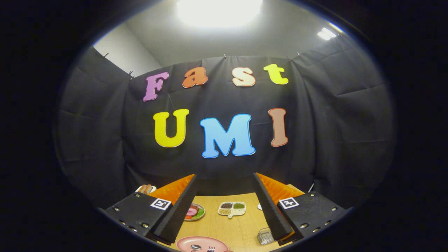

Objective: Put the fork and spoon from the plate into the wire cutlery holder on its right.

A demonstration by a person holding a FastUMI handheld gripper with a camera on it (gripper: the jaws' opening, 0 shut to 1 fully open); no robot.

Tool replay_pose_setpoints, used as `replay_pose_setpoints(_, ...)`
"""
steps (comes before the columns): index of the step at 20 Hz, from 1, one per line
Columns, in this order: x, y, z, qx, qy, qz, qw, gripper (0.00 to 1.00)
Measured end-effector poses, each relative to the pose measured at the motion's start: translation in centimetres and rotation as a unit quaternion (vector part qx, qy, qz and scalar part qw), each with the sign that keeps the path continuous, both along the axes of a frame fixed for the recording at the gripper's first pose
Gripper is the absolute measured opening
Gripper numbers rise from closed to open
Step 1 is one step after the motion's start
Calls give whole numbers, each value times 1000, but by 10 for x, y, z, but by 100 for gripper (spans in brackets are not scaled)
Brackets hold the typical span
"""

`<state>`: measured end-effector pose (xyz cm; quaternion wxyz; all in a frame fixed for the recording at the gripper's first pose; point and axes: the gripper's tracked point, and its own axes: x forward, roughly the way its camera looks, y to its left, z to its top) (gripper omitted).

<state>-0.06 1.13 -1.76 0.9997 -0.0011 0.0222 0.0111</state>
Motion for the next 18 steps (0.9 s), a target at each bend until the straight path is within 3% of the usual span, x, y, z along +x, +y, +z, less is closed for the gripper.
replay_pose_setpoints(5,1,8,-26,-1,37,12,999,96)
replay_pose_setpoints(11,-6,16,-105,-10,137,34,990,96)
replay_pose_setpoints(18,-47,30,-228,14,322,57,945,97)
